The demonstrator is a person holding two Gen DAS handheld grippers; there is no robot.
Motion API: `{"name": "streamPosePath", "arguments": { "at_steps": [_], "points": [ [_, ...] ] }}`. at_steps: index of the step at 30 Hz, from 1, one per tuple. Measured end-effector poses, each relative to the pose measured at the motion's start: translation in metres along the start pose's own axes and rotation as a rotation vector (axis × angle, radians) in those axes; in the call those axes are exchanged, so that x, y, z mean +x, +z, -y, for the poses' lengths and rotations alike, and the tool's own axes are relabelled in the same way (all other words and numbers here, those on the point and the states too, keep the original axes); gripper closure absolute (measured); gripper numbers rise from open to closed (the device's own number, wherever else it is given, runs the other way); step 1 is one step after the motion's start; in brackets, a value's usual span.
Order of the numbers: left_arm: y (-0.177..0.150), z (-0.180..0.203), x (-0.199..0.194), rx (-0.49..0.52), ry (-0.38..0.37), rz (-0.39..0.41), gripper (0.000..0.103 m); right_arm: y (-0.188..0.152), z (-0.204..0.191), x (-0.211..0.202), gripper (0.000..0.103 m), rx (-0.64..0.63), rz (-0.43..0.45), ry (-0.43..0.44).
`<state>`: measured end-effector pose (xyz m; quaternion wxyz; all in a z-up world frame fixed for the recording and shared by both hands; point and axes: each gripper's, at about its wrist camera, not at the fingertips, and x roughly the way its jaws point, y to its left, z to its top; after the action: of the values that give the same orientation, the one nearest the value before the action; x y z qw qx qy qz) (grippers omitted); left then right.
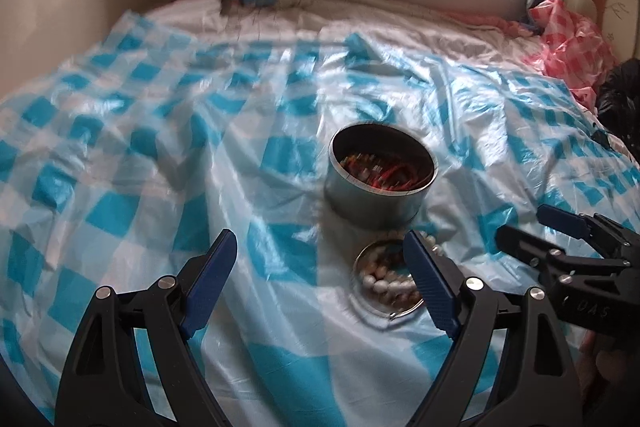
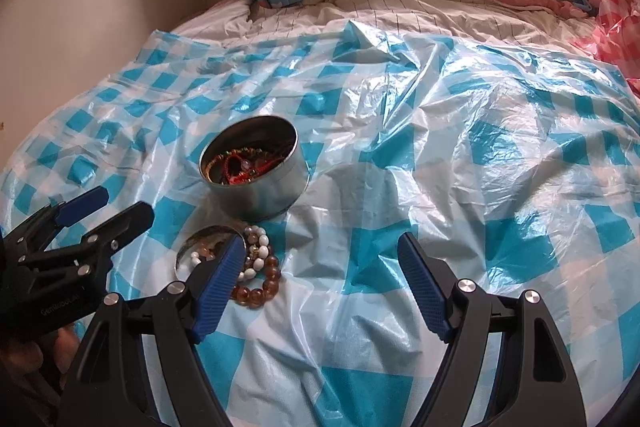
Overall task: Organize jewelry
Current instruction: 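Move both grippers back from the tin toward the remaining bracelets, then lower the left gripper onto the silver bangle beside the bead bracelets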
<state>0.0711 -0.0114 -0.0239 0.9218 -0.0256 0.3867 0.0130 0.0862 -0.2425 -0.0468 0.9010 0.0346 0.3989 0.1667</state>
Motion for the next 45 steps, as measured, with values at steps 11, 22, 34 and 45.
{"name": "streamPosePath", "arguments": {
  "at_steps": [11, 22, 34, 45],
  "points": [
    [-0.003, -0.012, 0.016, -0.060, -0.094, -0.083, 0.030, -0.003, -0.006, 0.013, 0.027, -0.024, -0.050, 0.001],
    [-0.013, 0.020, 0.036, 0.071, -0.086, -0.162, 0.077, -0.002, -0.002, 0.017, 0.027, -0.007, -0.064, -0.019],
    [-0.009, 0.003, 0.030, 0.002, -0.105, -0.146, 0.101, -0.004, -0.006, 0.023, 0.027, -0.019, -0.086, -0.017],
    [0.000, -0.030, 0.021, -0.128, -0.128, -0.101, 0.100, -0.006, -0.038, 0.029, 0.027, -0.161, -0.078, 0.021]
  ]
}}
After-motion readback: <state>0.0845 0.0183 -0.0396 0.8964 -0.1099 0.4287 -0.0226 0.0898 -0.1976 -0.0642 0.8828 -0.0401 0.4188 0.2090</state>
